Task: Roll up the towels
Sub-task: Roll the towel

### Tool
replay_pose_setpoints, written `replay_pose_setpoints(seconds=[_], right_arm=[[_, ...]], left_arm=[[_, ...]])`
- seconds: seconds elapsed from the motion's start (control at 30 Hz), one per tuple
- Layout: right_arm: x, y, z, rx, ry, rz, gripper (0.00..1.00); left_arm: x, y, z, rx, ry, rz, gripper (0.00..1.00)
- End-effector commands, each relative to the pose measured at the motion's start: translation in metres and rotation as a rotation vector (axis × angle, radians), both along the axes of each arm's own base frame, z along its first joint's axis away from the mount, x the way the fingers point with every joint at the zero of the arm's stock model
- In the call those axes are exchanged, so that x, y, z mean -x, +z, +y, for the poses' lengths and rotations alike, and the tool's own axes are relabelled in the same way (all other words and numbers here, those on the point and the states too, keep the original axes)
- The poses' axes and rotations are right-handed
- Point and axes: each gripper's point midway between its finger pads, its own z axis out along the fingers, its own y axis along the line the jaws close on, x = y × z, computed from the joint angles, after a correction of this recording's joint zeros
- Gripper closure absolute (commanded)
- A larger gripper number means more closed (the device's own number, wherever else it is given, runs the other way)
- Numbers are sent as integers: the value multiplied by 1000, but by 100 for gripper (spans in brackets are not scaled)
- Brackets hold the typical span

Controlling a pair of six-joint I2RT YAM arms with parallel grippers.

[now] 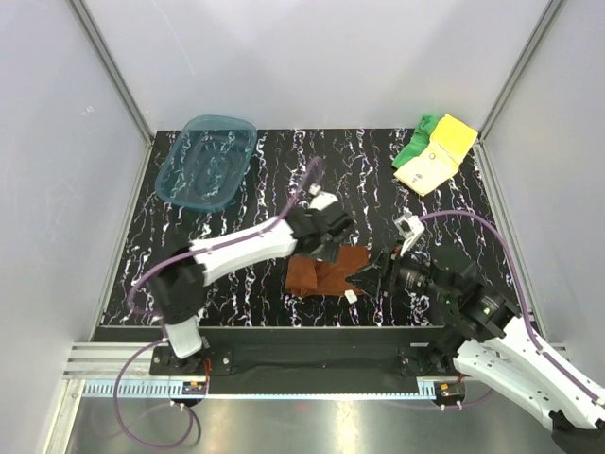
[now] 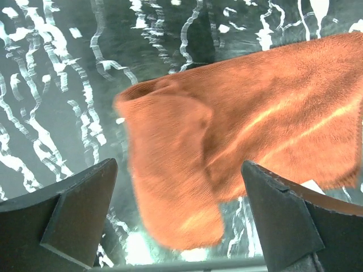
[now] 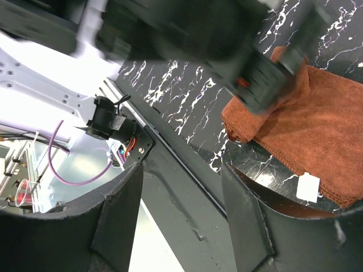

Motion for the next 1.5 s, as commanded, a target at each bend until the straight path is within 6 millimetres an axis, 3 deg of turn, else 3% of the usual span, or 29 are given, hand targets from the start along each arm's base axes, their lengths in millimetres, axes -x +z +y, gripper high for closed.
replay_pose_setpoints(seconds=[0.0, 0.1, 0.13, 0.17, 0.27, 0.3, 0.37, 0.43, 0.5, 0.57, 0.6, 0.63, 0.7, 0.83, 0.93, 1.13, 1.47], right_arm=[[-4, 19, 6, -8, 21, -34, 36], [-6, 21, 15, -29, 41, -26, 37], [-7, 21, 17, -36, 45, -19, 37], [-8, 20, 20, -38, 50, -13, 37], [-19, 4, 39, -13, 72, 61, 37], [-28, -15, 51, 29, 84, 122, 40], [-37, -17, 66, 31, 98, 155, 44], [-51, -22, 84, 19, 97, 182, 48], [-66, -34, 96, 35, 84, 204, 51], [-76, -30, 108, 34, 91, 205, 56], [-80, -46, 115, 64, 100, 245, 57], [-88, -38, 123, 39, 104, 227, 58], [-93, -51, 135, 45, 134, 255, 60], [-101, -66, 143, 65, 130, 277, 60], [-105, -84, 145, 105, 123, 302, 60], [-109, -136, 135, 205, 60, 392, 65], [-106, -171, 94, 329, -47, 423, 66]], left_arm=[[-17, 51, 9, 203, 54, -91, 1], [-22, 68, 42, 284, 111, -115, 1], [-21, 84, 51, 331, 122, -144, 1], [-23, 76, 69, 329, 157, -130, 1], [-25, 80, 103, 360, 223, -165, 1], [-26, 77, 110, 368, 238, -171, 1], [-28, 75, 126, 401, 271, -174, 1], [-25, 53, 133, 411, 281, -135, 2], [-21, 33, 135, 465, 276, -84, 3], [-16, 21, 135, 494, 272, -53, 3], [-14, 12, 135, 497, 272, -45, 4], [-14, 9, 133, 505, 266, -40, 4], [-14, 2, 130, 517, 265, -28, 4], [-14, -27, 128, 485, 280, 39, 5], [-13, -37, 117, 519, 261, 74, 6], [-15, -55, 113, 516, 268, 108, 7], [-15, -73, 106, 515, 264, 157, 8]])
